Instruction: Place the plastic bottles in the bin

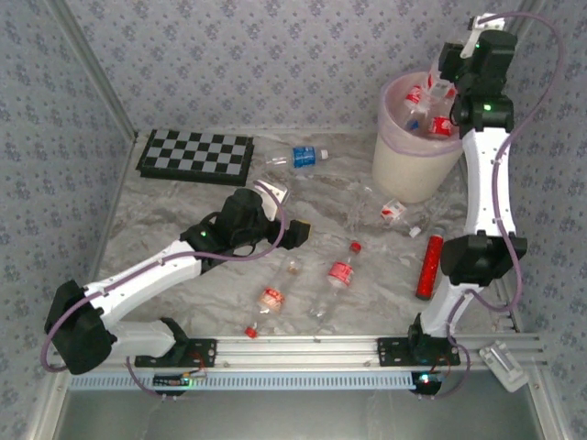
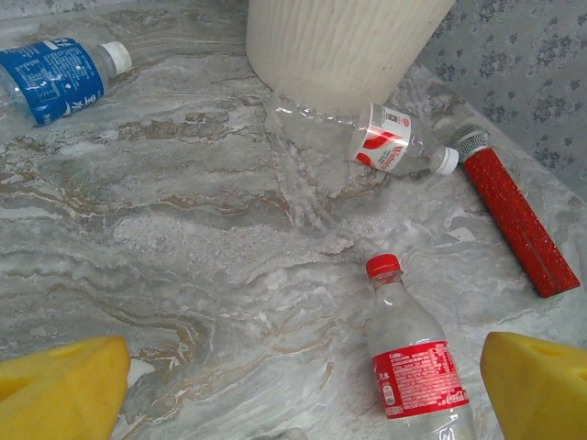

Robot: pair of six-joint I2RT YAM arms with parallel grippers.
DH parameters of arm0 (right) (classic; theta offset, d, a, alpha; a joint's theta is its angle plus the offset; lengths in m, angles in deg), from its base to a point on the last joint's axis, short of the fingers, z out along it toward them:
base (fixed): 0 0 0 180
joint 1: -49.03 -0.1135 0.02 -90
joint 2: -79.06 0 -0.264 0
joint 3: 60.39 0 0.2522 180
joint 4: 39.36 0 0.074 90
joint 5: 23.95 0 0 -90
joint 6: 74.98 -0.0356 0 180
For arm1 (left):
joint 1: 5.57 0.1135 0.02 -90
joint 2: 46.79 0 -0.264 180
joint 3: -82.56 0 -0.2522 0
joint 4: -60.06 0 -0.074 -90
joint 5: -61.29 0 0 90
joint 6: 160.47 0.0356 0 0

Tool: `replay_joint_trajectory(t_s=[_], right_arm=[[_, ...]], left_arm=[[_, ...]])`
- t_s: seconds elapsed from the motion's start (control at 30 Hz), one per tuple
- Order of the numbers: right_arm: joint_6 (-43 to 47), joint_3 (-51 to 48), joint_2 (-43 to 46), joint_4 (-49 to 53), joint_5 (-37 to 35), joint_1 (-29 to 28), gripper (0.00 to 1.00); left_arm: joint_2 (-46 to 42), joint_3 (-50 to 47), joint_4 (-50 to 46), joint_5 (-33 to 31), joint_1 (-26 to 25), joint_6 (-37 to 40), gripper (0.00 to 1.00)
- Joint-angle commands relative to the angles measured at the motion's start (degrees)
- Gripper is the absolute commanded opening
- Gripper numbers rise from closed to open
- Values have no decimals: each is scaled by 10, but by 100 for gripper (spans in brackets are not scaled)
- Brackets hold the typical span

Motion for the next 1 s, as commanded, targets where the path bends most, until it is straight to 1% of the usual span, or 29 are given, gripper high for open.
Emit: replay_joint_trajectory(t_s=[0.0, 0.13, 0.3, 0.43, 0.67, 0.83, 0.97], right_arm=[[-1, 16, -20, 63, 8, 2, 12], [-13, 19, -37, 131, 23, 3, 12], [-36, 58, -80, 237, 39, 9, 12], [-51, 109, -146, 294, 47, 14, 18], [-62, 130, -222, 313, 37, 9, 20], [-77, 130, -253, 346, 52, 8, 24], [-83, 101, -244, 329, 52, 7, 26]], left_arm=[[-11, 2, -8, -9, -6, -5, 98], [-7, 4, -9, -11, -6, -2, 98], [7, 12, -9, -8, -6, -1, 98], [20, 22, -18, -4, -6, 3, 98], [36, 58, -110, -33, -6, 23, 98], [38, 57, -118, -39, -5, 31, 99], [56, 71, -128, -35, -5, 35, 99]])
